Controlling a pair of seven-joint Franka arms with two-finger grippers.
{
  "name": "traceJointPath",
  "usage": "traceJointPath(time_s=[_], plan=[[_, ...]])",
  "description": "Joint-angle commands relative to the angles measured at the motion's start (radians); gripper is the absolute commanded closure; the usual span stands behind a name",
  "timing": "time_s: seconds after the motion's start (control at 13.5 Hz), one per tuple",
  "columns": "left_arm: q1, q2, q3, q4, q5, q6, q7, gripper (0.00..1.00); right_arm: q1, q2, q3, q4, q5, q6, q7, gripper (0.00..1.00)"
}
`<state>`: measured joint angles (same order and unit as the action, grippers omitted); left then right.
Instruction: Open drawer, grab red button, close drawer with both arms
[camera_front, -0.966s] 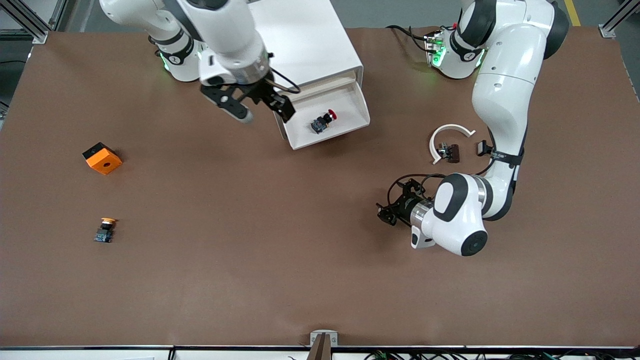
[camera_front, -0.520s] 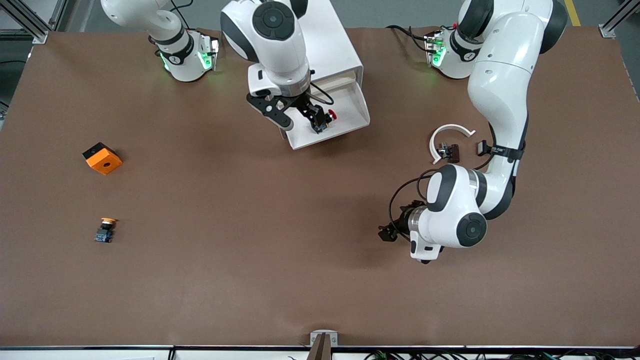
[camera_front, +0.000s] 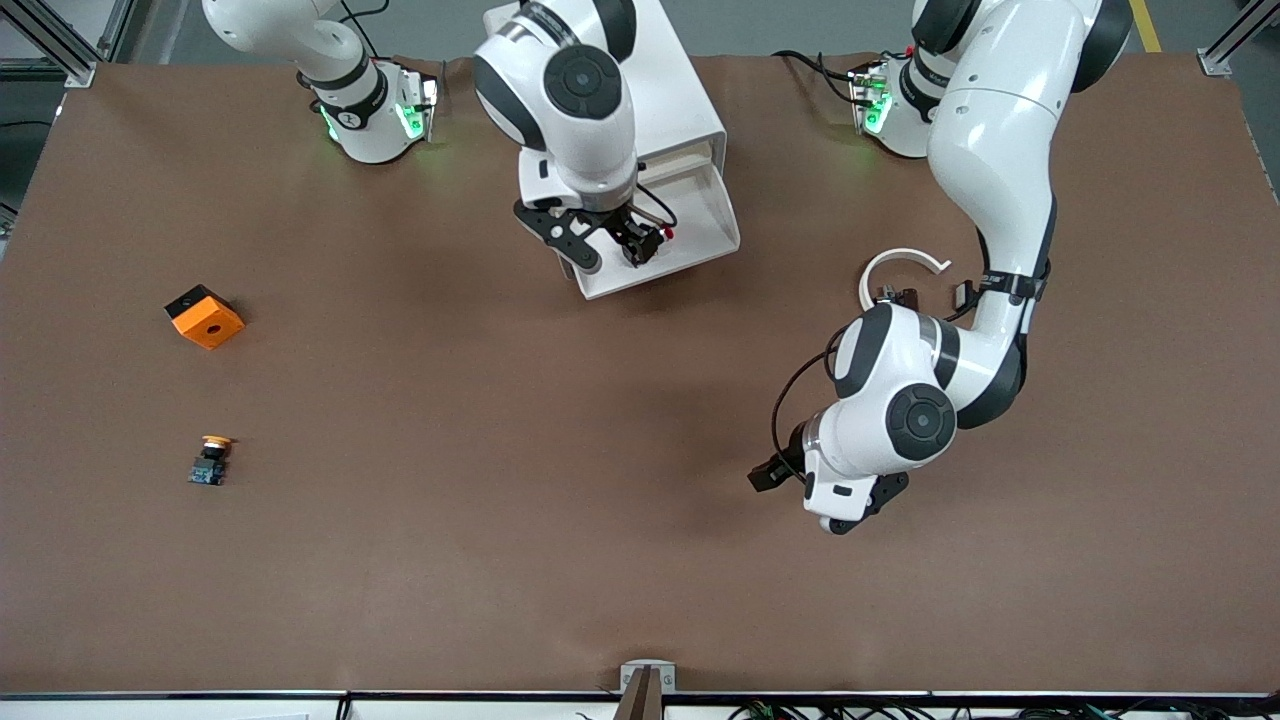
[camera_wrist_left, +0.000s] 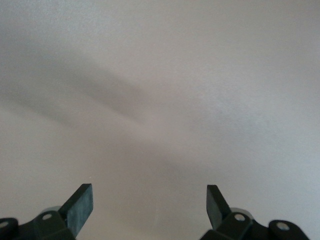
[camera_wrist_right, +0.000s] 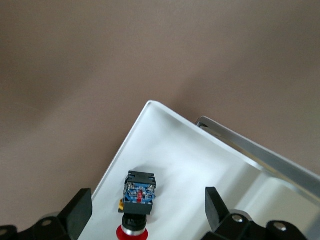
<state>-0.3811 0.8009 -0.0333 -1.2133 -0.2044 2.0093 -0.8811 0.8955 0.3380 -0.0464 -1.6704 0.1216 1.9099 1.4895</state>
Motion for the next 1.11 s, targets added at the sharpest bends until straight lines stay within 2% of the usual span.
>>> traceJointPath(time_s=[0.0, 0.37, 0.59, 1.04], plan=[[-0.013, -0.054, -0.002, -0.026, 0.028, 0.009, 0.013, 0.00, 0.023, 0.045, -0.013, 0.020, 0.010, 0.049, 0.055, 0.00], [-0.039, -0.069, -0.001, -0.029, 0.068, 0.026, 0.011, 0.00, 0.040, 0.085, -0.013, 0.029, 0.012, 0.080, 0.064, 0.00], [-0.068, -0.114, -0.004, -0.103, 0.166, 0.088, 0.008, 0.00, 0.049, 0.102, -0.012, 0.027, 0.015, 0.080, 0.066, 0.00], [-0.085, -0.132, -0.008, -0.118, 0.177, 0.086, 0.005, 0.00, 0.060, 0.124, -0.012, 0.032, 0.020, 0.101, 0.066, 0.00]])
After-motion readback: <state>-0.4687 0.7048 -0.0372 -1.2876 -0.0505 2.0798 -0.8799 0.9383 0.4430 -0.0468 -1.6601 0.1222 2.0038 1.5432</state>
